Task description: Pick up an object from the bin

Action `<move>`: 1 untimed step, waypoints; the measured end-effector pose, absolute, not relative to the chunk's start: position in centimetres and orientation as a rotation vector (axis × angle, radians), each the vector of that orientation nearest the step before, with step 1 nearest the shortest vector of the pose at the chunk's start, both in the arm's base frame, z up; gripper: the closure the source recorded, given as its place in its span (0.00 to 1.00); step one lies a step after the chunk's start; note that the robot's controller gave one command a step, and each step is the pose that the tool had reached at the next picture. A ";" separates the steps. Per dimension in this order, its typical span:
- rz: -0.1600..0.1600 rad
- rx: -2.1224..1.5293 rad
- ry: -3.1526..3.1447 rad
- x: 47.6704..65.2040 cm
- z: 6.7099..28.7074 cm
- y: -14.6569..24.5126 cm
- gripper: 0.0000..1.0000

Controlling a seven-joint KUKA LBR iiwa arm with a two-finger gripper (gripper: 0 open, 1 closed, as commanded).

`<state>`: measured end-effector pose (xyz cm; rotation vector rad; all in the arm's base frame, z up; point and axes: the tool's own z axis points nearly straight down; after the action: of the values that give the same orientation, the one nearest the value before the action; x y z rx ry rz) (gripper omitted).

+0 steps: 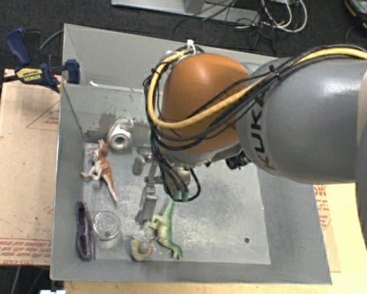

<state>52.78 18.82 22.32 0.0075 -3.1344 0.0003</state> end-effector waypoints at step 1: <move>-0.002 0.000 -3.142 53.0 22.8 18.7 0.00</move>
Offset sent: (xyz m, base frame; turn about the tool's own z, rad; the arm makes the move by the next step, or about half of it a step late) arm 0.0094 -0.0477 -0.0562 -0.1511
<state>52.98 18.69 22.77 0.0001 -3.1421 -0.0017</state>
